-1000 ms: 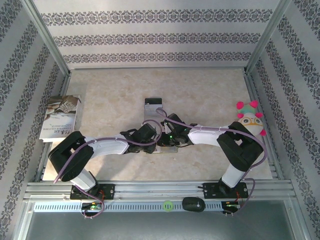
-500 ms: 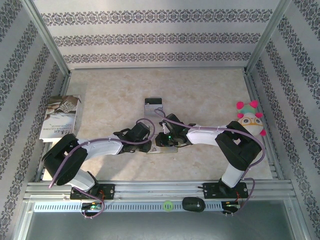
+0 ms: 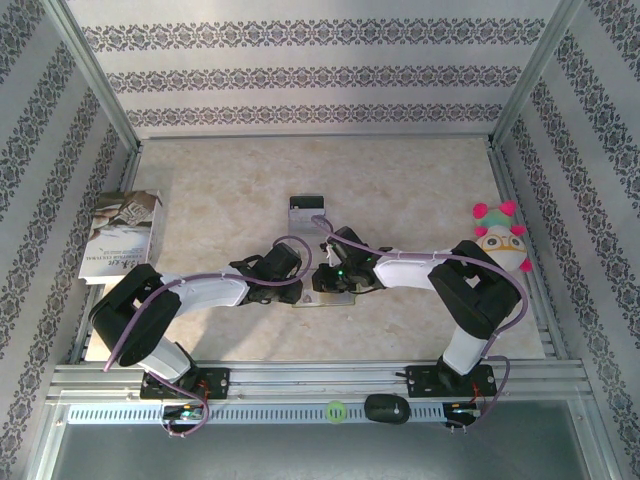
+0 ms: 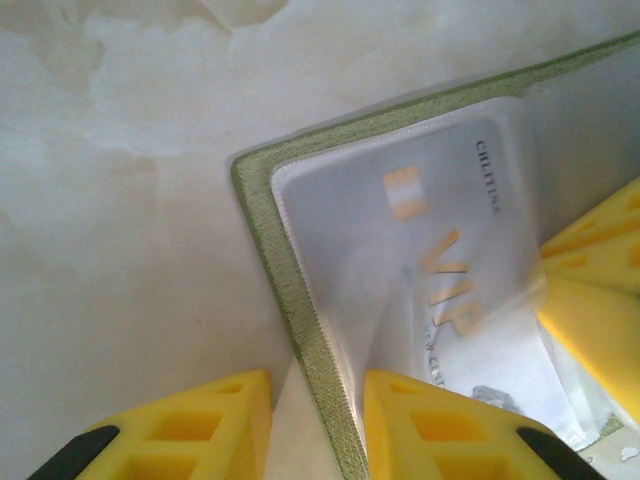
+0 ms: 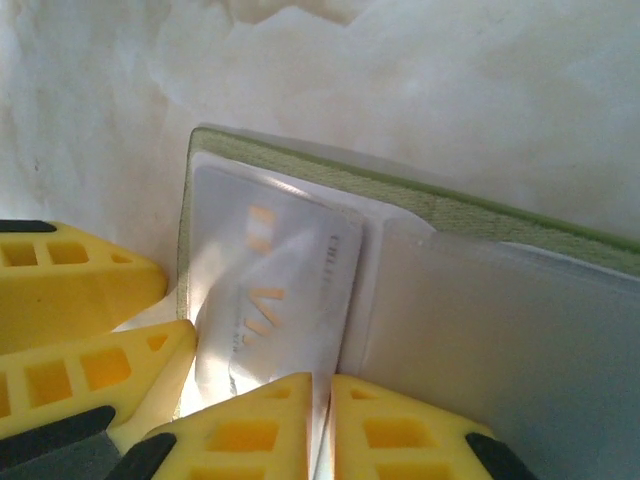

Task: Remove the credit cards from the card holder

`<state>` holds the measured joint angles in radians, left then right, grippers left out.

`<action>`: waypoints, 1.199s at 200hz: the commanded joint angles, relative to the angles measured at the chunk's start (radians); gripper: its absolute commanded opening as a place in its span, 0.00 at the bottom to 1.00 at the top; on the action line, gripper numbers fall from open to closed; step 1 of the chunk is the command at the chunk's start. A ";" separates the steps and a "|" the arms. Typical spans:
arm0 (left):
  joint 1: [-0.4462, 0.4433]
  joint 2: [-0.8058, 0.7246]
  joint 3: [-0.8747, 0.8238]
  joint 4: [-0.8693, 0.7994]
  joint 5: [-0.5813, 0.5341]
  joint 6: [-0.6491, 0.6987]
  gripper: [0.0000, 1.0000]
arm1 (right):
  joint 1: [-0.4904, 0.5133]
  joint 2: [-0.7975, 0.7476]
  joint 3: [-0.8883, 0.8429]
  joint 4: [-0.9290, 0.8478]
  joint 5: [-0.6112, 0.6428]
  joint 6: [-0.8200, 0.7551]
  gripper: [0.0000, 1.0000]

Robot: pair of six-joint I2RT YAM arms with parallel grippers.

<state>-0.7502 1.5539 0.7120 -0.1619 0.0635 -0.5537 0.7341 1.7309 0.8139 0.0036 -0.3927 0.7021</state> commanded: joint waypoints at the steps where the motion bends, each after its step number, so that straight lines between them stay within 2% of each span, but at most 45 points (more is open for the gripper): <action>1: 0.006 0.062 -0.006 0.018 0.071 -0.003 0.30 | 0.004 0.035 -0.019 0.056 -0.017 0.011 0.06; 11: 0.005 0.056 -0.009 0.019 0.066 -0.005 0.30 | 0.001 0.028 -0.022 0.056 -0.007 0.010 0.00; 95: 0.026 0.014 -0.047 0.027 0.049 -0.017 0.31 | -0.021 -0.113 -0.091 -0.071 0.158 -0.020 0.00; 121: 0.029 0.009 -0.047 0.044 0.065 -0.015 0.32 | -0.016 -0.130 -0.076 -0.046 0.109 -0.056 0.00; 134: 0.029 0.022 -0.044 0.046 0.071 -0.011 0.31 | -0.009 -0.143 -0.066 -0.028 0.091 -0.073 0.09; 144: 0.029 0.032 -0.044 0.050 0.073 -0.012 0.30 | -0.004 -0.154 -0.052 -0.033 0.093 -0.082 0.12; 193: 0.030 0.037 -0.054 0.056 0.072 -0.013 0.27 | -0.003 -0.145 -0.023 0.020 0.027 -0.048 0.16; 216: 0.030 0.039 -0.057 0.058 0.073 -0.015 0.27 | 0.002 -0.119 -0.011 0.013 0.016 -0.034 0.17; 240: 0.032 0.035 -0.061 0.060 0.073 -0.015 0.26 | -0.003 -0.080 -0.004 -0.001 0.021 -0.015 0.11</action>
<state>-0.7242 1.5421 0.6903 -0.1387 0.0967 -0.5575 0.7246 1.6089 0.7887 0.0044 -0.3580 0.6624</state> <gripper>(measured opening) 0.265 0.127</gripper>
